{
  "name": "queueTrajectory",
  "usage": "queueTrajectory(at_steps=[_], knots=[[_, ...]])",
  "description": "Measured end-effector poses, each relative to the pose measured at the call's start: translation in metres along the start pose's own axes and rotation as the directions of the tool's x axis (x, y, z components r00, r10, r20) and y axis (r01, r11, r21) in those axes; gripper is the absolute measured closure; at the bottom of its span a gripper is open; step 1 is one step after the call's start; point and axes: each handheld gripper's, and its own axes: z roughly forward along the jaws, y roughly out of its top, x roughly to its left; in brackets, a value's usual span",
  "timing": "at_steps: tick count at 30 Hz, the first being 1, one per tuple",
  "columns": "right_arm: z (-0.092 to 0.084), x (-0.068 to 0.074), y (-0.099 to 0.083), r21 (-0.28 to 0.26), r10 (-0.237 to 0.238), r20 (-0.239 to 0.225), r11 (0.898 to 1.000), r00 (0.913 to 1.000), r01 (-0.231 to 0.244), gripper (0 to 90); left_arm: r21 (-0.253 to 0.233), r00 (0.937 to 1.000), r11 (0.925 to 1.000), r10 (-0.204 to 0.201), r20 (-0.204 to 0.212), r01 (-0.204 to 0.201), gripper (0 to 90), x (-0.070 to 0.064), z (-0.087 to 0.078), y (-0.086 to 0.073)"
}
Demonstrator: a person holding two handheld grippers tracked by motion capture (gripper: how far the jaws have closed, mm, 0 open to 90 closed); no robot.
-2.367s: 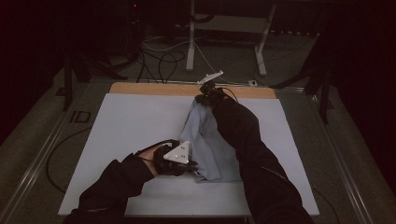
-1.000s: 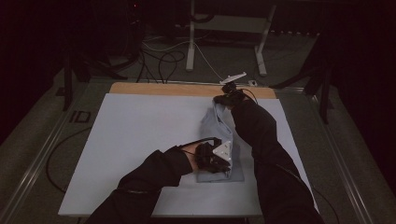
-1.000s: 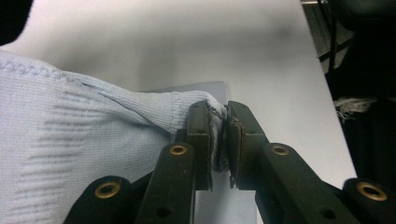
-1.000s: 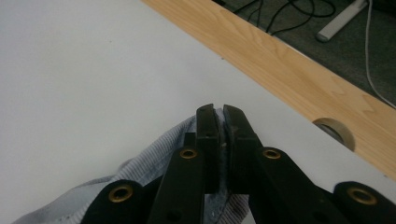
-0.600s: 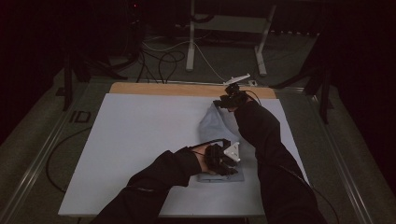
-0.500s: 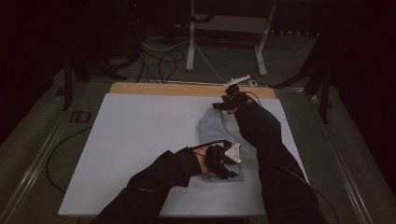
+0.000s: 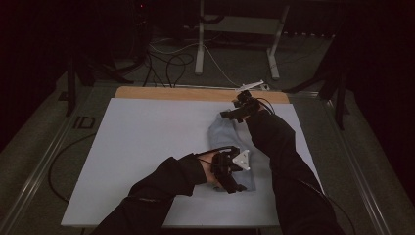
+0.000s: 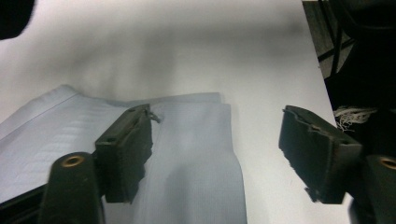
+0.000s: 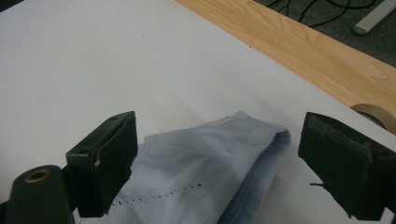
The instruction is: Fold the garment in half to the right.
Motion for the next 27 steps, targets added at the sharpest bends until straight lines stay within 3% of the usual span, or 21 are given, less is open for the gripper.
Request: queueTrajectory(at_steps=[12, 18, 20, 24, 27], knots=[[-0.009, 0.006, -0.008, -0.029, -0.009, 0.006, 1.000, 0.9999, 0.009, 10.8, -0.019, 0.9992, 0.9995, -0.024, -0.031, 0.024, 16.4, -0.002, -0.025, -0.012], [-0.016, 0.008, -0.011, -0.044, -0.030, 0.007, 0.999, 0.9995, 0.030, 10.9, -0.043, 0.9969, 0.9961, -0.077, -0.012, 0.077, 6.4, 0.000, -0.040, -0.030], [-0.017, 0.008, -0.012, -0.048, -0.035, 0.006, 0.998, 0.9994, 0.035, 11.1, -0.044, 0.9966, 0.9960, -0.079, -0.020, 0.078, 4.4, 0.000, -0.042, -0.033], [-0.022, 0.006, -0.020, -0.057, -0.041, 0.003, 0.998, 0.9992, 0.041, 11.1, -0.058, 0.9917, 0.9910, -0.123, -0.038, 0.121, 1.7, -0.003, -0.051, -0.048], [-0.023, 0.003, -0.027, -0.049, -0.047, 0.004, 0.998, 0.9989, 0.047, 11.1, -0.065, 0.9839, 0.9841, -0.169, -0.058, 0.166, 0.8, -0.006, -0.060, -0.069]])
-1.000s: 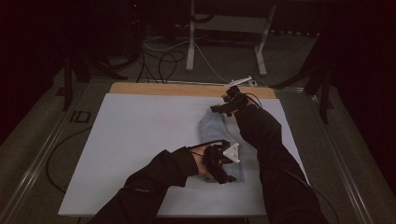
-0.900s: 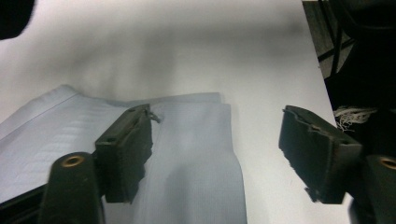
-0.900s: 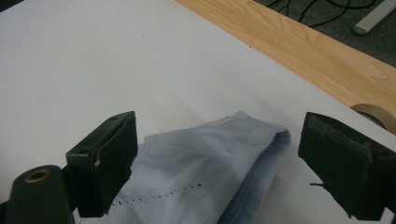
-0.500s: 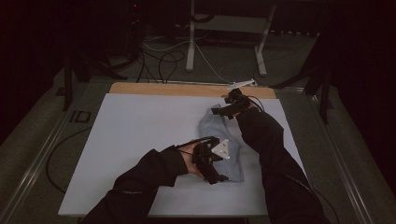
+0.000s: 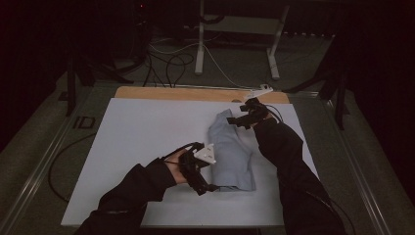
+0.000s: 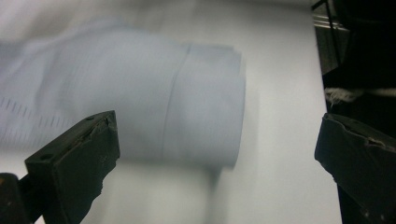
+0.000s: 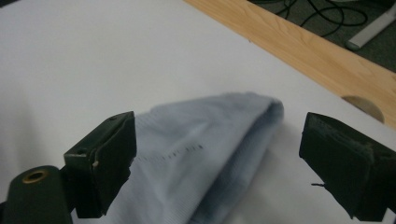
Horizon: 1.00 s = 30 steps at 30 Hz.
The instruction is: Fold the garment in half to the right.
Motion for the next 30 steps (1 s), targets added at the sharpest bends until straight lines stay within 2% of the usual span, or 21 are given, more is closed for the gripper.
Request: queueTrajectory(at_steps=[1, 2, 3, 4, 6, 7, 8, 9, 10, 16, 18, 19, 21, 22, 23, 24, 25, 27, 30], knots=[[0.000, -0.001, -0.002, 0.000, 0.003, 0.008, 1.000, 1.0000, -0.003, 11.1, -0.004, 0.9999, 0.9999, -0.013, -0.010, 0.013, 0.6, 0.000, -0.003, -0.006], [0.000, -0.002, -0.004, -0.003, 0.012, 0.010, 1.000, 0.9999, -0.011, 11.1, -0.004, 0.9999, 0.9999, -0.013, -0.010, 0.013, 0.6, 0.000, -0.003, -0.006], [0.000, -0.002, -0.004, -0.003, 0.012, 0.010, 1.000, 0.9999, -0.011, 11.1, -0.009, 0.9995, 0.9995, -0.031, -0.002, 0.031, 0.6, 0.001, -0.006, -0.012], [-0.001, -0.004, -0.008, -0.016, 0.039, 0.004, 0.999, 0.9992, -0.039, 11.2, -0.019, 0.9982, 0.9982, -0.057, -0.017, 0.057, 0.6, -0.001, -0.010, -0.025], [0.003, -0.004, -0.011, 0.001, 0.049, 0.016, 0.999, 0.9987, -0.049, 11.3, -0.017, 0.9956, 0.9957, -0.091, -0.019, 0.091, 0.6, -0.003, -0.014, -0.040], [0.005, -0.004, -0.012, 0.009, 0.057, 0.006, 0.998, 0.9983, -0.057, 11.3, -0.017, 0.9956, 0.9957, -0.091, -0.019, 0.091, 0.6, -0.003, -0.014, -0.040], [0.008, -0.004, -0.013, 0.017, 0.061, 0.006, 0.998, 0.9981, -0.061, 11.3, -0.021, 0.9924, 0.9928, -0.119, -0.031, 0.118, 0.6, -0.005, -0.019, -0.055], [0.008, -0.004, -0.013, 0.017, 0.061, 0.006, 0.998, 0.9981, -0.061, 11.3, -0.021, 0.9924, 0.9928, -0.119, -0.031, 0.118, 0.6, -0.005, -0.019, -0.055], [0.014, -0.004, -0.015, 0.033, 0.072, 0.005, 0.997, 0.9974, -0.072, 11.5, -0.037, 0.9866, 0.9873, -0.156, -0.046, 0.155, 0.6, -0.007, -0.025, -0.068], [0.035, -0.010, -0.020, 0.061, 0.128, 0.011, 0.990, 0.9917, -0.128, 14.0, -0.072, 0.9708, 0.9726, -0.227, -0.079, 0.221, 0.6, -0.017, -0.045, -0.104], [0.038, -0.012, -0.021, 0.070, 0.136, 0.012, 0.988, 0.9906, -0.137, 15.3, -0.072, 0.9708, 0.9726, -0.227, -0.079, 0.221, 0.6, -0.017, -0.045, -0.104], [0.045, -0.016, -0.023, 0.084, 0.157, 0.016, 0.984, 0.9875, -0.158, 21.0, -0.096, 0.9608, 0.9632, -0.260, -0.097, 0.251, 0.6, -0.019, -0.053, -0.119], [0.049, -0.019, -0.026, 0.105, 0.173, 0.021, 0.979, 0.9847, -0.174, 32.5, -0.108, 0.9558, 0.9578, -0.277, -0.098, 0.267, 0.6, -0.021, -0.056, -0.128], [0.051, -0.021, -0.028, 0.112, 0.178, 0.024, 0.977, 0.9838, -0.179, 36.0, -0.108, 0.9558, 0.9578, -0.277, -0.098, 0.267, 0.6, -0.021, -0.056, -0.128], [0.053, -0.021, -0.028, 0.123, 0.183, 0.019, 0.975, 0.9830, -0.183, 44.6, -0.115, 0.9539, 0.9555, -0.283, -0.100, 0.271, 0.6, -0.023, -0.057, -0.131], [0.053, -0.021, -0.029, 0.138, 0.166, 0.011, 0.977, 0.9862, -0.165, 56.7, -0.136, 0.9483, 0.9496, -0.298, -0.110, 0.282, 0.6, -0.026, -0.059, -0.137], [0.054, -0.020, -0.029, 0.150, 0.142, 0.031, 0.978, 0.9894, -0.145, 65.1, -0.143, 0.9479, 0.9488, -0.298, -0.111, 0.282, 0.6, -0.027, -0.059, -0.140], [0.053, -0.017, -0.026, 0.145, 0.127, 0.037, 0.981, 0.9913, -0.131, 82.2, -0.165, 0.9468, 0.9464, -0.299, -0.120, 0.278, 0.7, -0.030, -0.061, -0.143], [0.050, -0.013, -0.017, 0.116, 0.102, 0.027, 0.988, 0.9944, -0.105, 85.1, -0.195, 0.9436, 0.9392, -0.309, -0.120, 0.282, 0.6, -0.033, -0.063, -0.149]])
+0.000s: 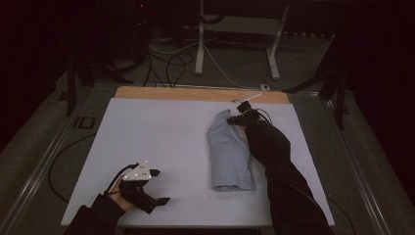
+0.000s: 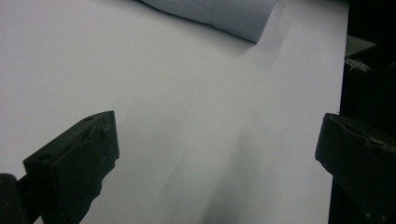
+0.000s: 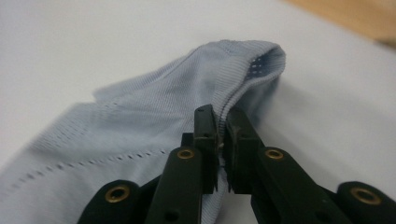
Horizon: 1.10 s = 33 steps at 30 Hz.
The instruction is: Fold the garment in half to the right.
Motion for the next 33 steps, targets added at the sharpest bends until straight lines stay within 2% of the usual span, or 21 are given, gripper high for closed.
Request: queueTrajectory(at_steps=[2, 4, 9, 13, 17, 19, 22, 25, 28, 29, 30, 33], knots=[[-0.003, 0.002, 0.006, -0.034, -0.009, -0.014, 0.999, 0.9999, 0.008, 85.3, -0.011, 0.9999, 0.9999, -0.009, 0.005, 0.009, 0.6, 0.001, -0.001, -0.004], [-0.004, 0.003, 0.009, -0.044, -0.007, -0.019, 0.999, 0.9998, 0.006, 85.4, -0.018, 0.9998, 0.9996, -0.020, 0.000, 0.020, 0.6, 0.001, -0.002, -0.008], [0.005, -0.005, 0.005, 0.029, 0.031, 0.017, 0.999, 0.9994, -0.032, 85.3, 0.002, 0.9993, 0.9993, -0.036, -0.005, 0.036, 0.6, 0.004, -0.003, -0.015], [0.010, -0.008, -0.001, 0.046, 0.058, 0.007, 0.997, 0.9983, -0.058, 85.3, -0.002, 0.9989, 0.9988, -0.048, 0.000, 0.048, 0.6, 0.006, -0.004, -0.017], [0.016, -0.010, -0.004, 0.076, 0.045, 0.041, 0.996, 0.9981, -0.048, 84.5, -0.007, 0.9987, 0.9987, -0.050, -0.006, 0.050, 0.6, 0.007, -0.005, -0.018], [0.016, -0.011, -0.005, 0.073, 0.053, 0.039, 0.996, 0.9978, -0.056, 83.6, -0.009, 0.9986, 0.9986, -0.052, -0.009, 0.052, 0.6, 0.008, -0.006, -0.018], [0.017, -0.011, -0.005, 0.076, 0.040, 0.052, 0.996, 0.9979, -0.043, 80.7, -0.014, 0.9983, 0.9983, -0.056, -0.013, 0.056, 0.6, 0.008, -0.008, -0.018], [0.016, -0.009, -0.003, 0.085, 0.029, 0.069, 0.996, 0.9972, -0.034, 74.1, -0.017, 0.9983, 0.9984, -0.055, -0.017, 0.055, 0.6, 0.009, -0.009, -0.018], [0.013, -0.008, -0.001, 0.079, 0.019, 0.061, 0.997, 0.9979, -0.024, 62.5, -0.023, 0.9984, 0.9984, -0.052, -0.021, 0.052, 0.6, 0.009, -0.011, -0.017], [0.013, -0.008, -0.001, 0.079, 0.019, 0.061, 0.997, 0.9979, -0.024, 62.5, -0.023, 0.9984, 0.9984, -0.052, -0.021, 0.052, 0.6, 0.009, -0.011, -0.017], [0.008, -0.007, 0.002, 0.054, 0.025, 0.043, 0.998, 0.9987, -0.028, 53.6, -0.029, 0.9982, 0.9982, -0.054, -0.025, 0.053, 0.6, 0.010, -0.013, -0.016], [-0.001, -0.002, 0.006, 0.030, 0.018, 0.009, 0.999, 0.9998, -0.018, 39.7, -0.028, 0.9982, 0.9984, -0.049, -0.034, 0.048, 0.6, 0.011, -0.016, -0.016]])
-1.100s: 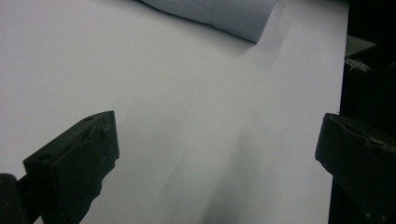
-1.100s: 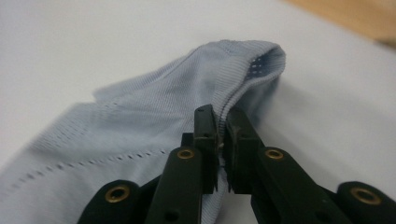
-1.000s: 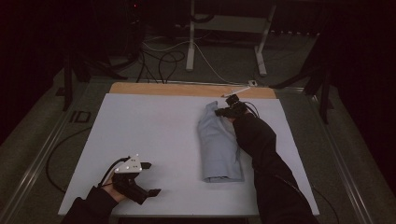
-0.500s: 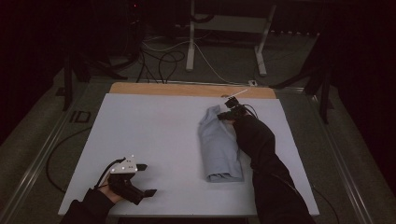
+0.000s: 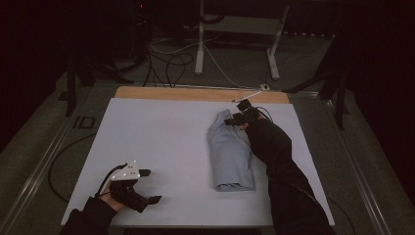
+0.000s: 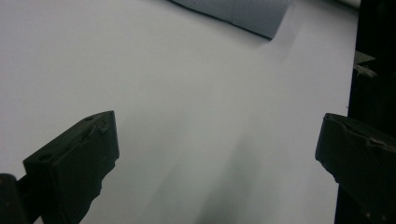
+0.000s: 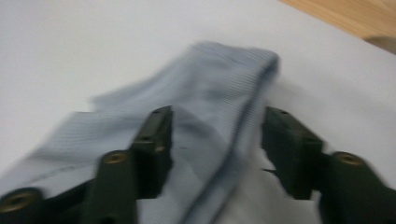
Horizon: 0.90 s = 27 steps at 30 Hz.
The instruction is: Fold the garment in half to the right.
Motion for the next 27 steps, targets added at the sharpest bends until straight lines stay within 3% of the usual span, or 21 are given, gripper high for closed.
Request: queueTrajectory(at_steps=[3, 4, 7, 13, 21, 22, 27], knots=[[-0.007, 0.005, 0.002, -0.017, -0.014, -0.018, 1.000, 0.9997, 0.014, 30.2, -0.004, 1.0000, 1.0000, -0.005, 0.001, 0.005, 0.6, 0.001, -0.001, 0.000], [-0.012, 0.009, 0.002, -0.028, -0.037, -0.063, 0.999, 0.9973, 0.036, 22.3, -0.006, 1.0000, 1.0000, -0.005, 0.002, 0.005, 0.6, 0.002, -0.002, 0.000], [-0.021, 0.018, 0.003, -0.054, -0.062, -0.095, 0.997, 0.9936, 0.057, 18.5, -0.014, 0.9999, 0.9999, -0.009, 0.009, 0.010, 0.6, 0.004, -0.003, -0.001], [-0.034, 0.038, 0.000, -0.076, -0.120, -0.129, 0.991, 0.9844, 0.111, 18.1, -0.027, 0.9999, 0.9996, -0.004, 0.011, 0.004, 0.6, 0.006, -0.004, -0.002], [-0.049, 0.056, -0.008, -0.109, -0.143, -0.170, 0.986, 0.9751, 0.125, 17.8, -0.002, 1.0000, 1.0000, 0.006, 0.003, -0.006, 0.4, 0.005, -0.005, -0.003], [-0.055, 0.061, -0.011, -0.127, -0.159, -0.196, 0.983, 0.9676, 0.136, 15.7, -0.004, 1.0000, 1.0000, 0.006, 0.001, -0.006, 0.4, 0.005, -0.005, -0.004], [-0.066, 0.074, -0.016, -0.153, -0.188, -0.209, 0.976, 0.9597, 0.157, 14.9, 0.001, 1.0000, 1.0000, 0.005, -0.003, -0.005, 0.4, 0.005, -0.005, -0.006]])
